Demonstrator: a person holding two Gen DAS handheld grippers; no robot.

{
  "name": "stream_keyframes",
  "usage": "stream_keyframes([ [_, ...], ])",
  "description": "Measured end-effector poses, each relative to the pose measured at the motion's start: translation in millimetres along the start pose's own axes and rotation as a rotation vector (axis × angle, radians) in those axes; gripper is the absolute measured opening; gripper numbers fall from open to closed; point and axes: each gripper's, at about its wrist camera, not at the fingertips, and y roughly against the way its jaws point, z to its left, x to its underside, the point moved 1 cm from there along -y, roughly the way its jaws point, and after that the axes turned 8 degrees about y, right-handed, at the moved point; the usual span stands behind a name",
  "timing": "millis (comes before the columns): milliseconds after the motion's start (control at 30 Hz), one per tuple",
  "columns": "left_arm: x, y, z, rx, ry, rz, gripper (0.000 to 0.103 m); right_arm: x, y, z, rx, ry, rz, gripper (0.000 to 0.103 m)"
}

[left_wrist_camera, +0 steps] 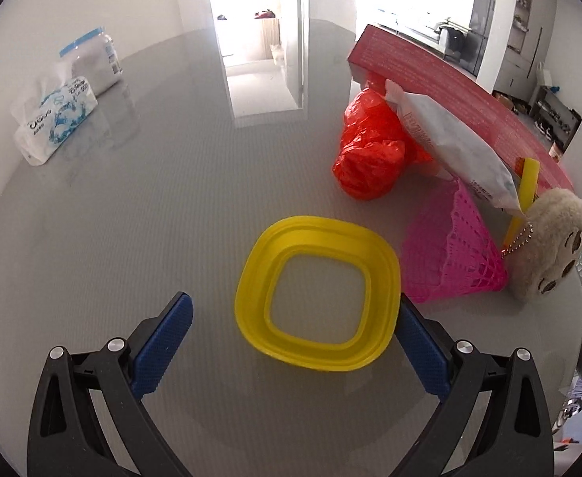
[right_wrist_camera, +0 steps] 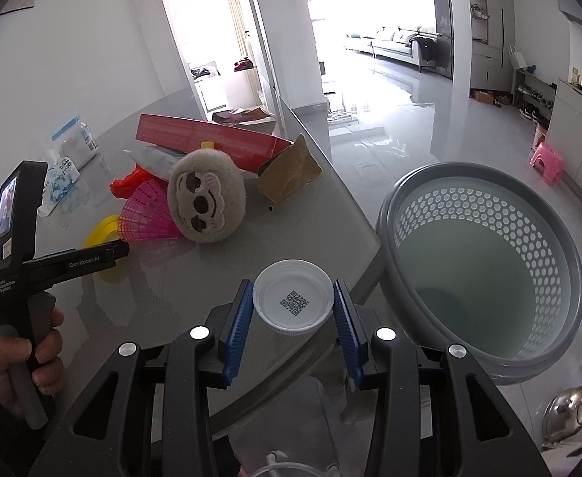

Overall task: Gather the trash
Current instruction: 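Grasp the yellow square ring with the left tool while the right tool holds the lid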

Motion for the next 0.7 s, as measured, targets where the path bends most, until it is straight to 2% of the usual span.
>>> stream_keyframes([
  [33, 0, 1, -1, 0.002, -0.005, -0.004, 0.092, -1, 0, 0, 0.000, -0.001, 0.000, 0.039],
  [67, 1, 2, -2, 0.014, -0.008, -0.007, 0.082, -1, -1, 0, 0.001, -0.003, 0.000, 0.039],
  [133, 1, 5, -1, 0.055, -0.003, -0.004, 0.070, 0, 0, -2, 0.000, -0.009, 0.000, 0.039],
  [300, 10, 14, 2, 0.063, 0.003, -0.016, 0.069, 2, 1, -3, -0.001, -0.018, -0.002, 0.039],
  [467, 20, 44, 8, 0.029, -0.012, -0.080, 0.069, 3, 6, -7, 0.004, -0.023, -0.009, 0.039],
  [700, 28, 92, -14, 0.094, -0.069, -0.158, 0.069, 5, 22, -24, 0.030, -0.046, -0.033, 0.039],
])
